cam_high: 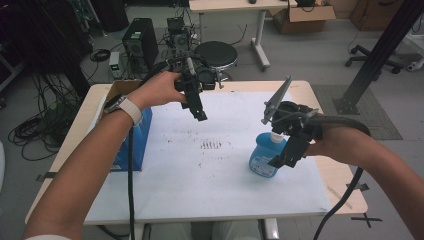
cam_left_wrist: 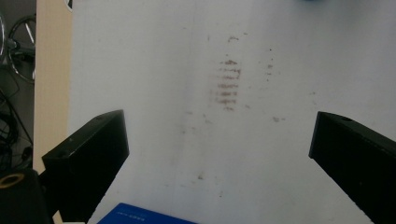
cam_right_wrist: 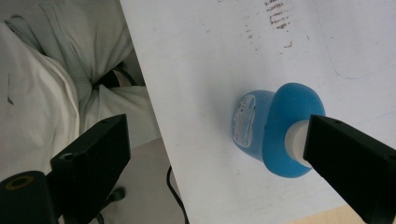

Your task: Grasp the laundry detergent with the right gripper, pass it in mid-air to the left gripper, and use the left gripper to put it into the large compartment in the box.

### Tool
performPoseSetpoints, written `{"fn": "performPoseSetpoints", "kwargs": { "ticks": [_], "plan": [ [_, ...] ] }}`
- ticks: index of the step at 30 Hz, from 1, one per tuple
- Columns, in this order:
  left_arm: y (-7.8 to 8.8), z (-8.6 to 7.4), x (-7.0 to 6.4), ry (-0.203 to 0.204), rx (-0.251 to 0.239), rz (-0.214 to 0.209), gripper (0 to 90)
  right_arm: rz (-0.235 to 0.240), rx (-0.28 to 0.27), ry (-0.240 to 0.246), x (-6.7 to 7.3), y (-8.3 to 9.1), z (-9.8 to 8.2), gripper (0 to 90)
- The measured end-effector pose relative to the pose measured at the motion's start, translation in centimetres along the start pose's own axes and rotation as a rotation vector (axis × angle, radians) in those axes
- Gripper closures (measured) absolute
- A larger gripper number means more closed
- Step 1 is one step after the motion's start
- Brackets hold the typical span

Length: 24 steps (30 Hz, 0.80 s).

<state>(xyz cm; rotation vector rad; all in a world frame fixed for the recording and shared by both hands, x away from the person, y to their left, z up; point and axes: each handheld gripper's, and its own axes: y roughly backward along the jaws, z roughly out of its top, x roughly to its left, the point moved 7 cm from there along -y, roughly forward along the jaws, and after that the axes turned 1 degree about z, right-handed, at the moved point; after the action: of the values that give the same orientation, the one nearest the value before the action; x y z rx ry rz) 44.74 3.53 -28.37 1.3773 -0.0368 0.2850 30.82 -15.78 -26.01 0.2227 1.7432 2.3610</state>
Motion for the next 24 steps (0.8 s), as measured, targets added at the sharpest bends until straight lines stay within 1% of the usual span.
{"fn": "performPoseSetpoints", "kwargs": {
  "ticks": [1,5,9,12,14,15,18,22,24],
  "plan": [
    [0.0,0.0,0.0,-0.001,0.000,-0.001,5.3,0.000,0.000,-0.007,0.0,0.0,0.0,7.3],
    [0.2,0.1,0.0,0.006,-0.008,0.001,5.3,-0.014,0.001,-0.009,-0.2,0.3,-0.2,7.3],
    [0.4,0.0,-0.1,0.006,-0.004,0.003,5.3,-0.019,-0.005,-0.015,-0.3,0.6,-0.3,7.3],
    [0.5,-0.1,-0.2,0.009,-0.005,0.007,5.3,-0.024,0.000,-0.028,-0.3,0.7,-0.5,7.3],
    [0.5,-0.1,-0.2,0.010,-0.006,0.008,5.3,-0.028,-0.002,-0.025,-0.4,0.8,-0.6,7.3],
    [0.5,-0.1,-0.2,0.010,-0.009,0.009,5.3,-0.032,-0.003,-0.042,-0.6,0.9,-0.8,7.3],
    [0.6,-0.1,-0.2,0.009,-0.007,0.010,5.3,-0.032,0.000,-0.068,-0.8,1.0,-1.1,7.3],
    [0.7,-0.2,-0.3,0.011,-0.009,0.013,5.3,-0.036,-0.003,-0.086,-1.0,1.2,-1.5,7.3],
    [0.7,-0.1,-0.3,0.011,-0.009,0.012,5.3,-0.043,-0.003,-0.109,-1.3,1.4,-1.9,7.3]
  ]
}}
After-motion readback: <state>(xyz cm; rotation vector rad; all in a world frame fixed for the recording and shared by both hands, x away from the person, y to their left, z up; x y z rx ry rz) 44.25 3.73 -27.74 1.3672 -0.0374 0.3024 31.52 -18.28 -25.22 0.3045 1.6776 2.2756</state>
